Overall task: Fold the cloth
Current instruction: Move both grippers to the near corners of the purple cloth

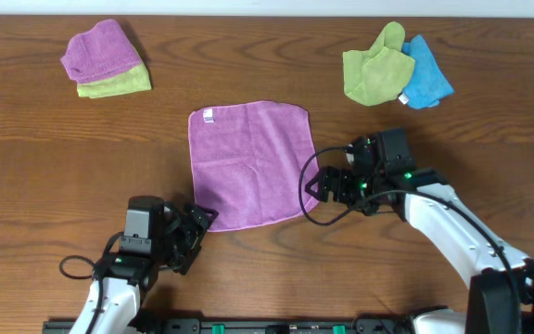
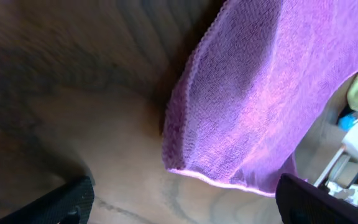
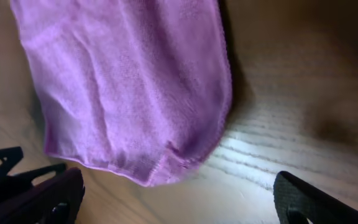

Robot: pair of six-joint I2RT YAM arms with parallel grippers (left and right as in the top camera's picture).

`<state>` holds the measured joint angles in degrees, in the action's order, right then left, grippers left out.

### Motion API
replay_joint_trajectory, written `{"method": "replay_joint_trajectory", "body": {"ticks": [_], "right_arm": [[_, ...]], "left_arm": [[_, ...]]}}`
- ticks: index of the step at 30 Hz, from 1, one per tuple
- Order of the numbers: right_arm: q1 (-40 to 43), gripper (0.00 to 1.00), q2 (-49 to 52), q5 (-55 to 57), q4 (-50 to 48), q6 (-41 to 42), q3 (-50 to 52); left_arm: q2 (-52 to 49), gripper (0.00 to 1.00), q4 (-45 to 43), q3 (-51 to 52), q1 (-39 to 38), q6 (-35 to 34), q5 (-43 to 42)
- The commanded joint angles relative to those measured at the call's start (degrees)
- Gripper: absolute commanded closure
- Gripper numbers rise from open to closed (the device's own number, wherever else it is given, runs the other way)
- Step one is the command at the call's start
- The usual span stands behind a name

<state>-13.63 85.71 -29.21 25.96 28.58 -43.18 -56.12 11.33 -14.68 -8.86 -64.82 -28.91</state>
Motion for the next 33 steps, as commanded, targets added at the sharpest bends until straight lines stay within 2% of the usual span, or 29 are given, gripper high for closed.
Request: {"method": "replay_joint_trajectory", "body": {"ticks": [1, 6, 8, 10, 17, 19, 24, 27, 33], "right_arm": [[0.44, 0.04, -0.52, -1.05, -2.84, 6.12, 3.23], [0.42, 0.06, -0.52, -1.57, -5.60, 9.40, 5.05], [0.35, 0.07, -0.52, -2.34, -6.32, 10.43, 5.05], [-0.28, 0.07, -0.52, -2.32, -7.43, 11.41, 5.09], [-3.69, 0.07, 1.09, -0.33, -10.40, 15.39, 5.16], [-4.26, 0.08, 1.90, -0.33, -10.60, 16.22, 5.16], [-5.01, 0.12, 2.27, 1.73, -10.58, 17.14, 5.16], [-5.22, 0.21, 2.29, 3.58, -10.58, 17.94, 5.16], [-5.22, 0.30, 2.45, 6.38, -11.52, 18.58, 5.18]], "left_arm": [[-2.51, 0.05, -1.81, 0.33, -0.17, -1.25, 2.54], [-8.24, 0.04, -8.76, 0.33, -0.20, -2.12, 1.97], [-10.71, 0.01, -11.02, 0.33, -0.20, -2.12, 1.33], [-13.09, 0.09, -13.33, 0.33, -0.20, -2.19, 0.68], [-17.51, 0.28, -18.27, 0.33, -0.39, -3.17, -0.66], [-18.01, 0.48, -18.67, 0.33, -1.03, -3.15, -0.48], [-18.27, 0.64, -19.15, 0.33, -2.64, -3.13, 0.70], [-18.25, 0.72, -19.28, 0.33, -2.91, -3.08, 0.81], [-18.25, 0.82, -19.78, 0.33, -2.91, -2.89, 0.79]]}}
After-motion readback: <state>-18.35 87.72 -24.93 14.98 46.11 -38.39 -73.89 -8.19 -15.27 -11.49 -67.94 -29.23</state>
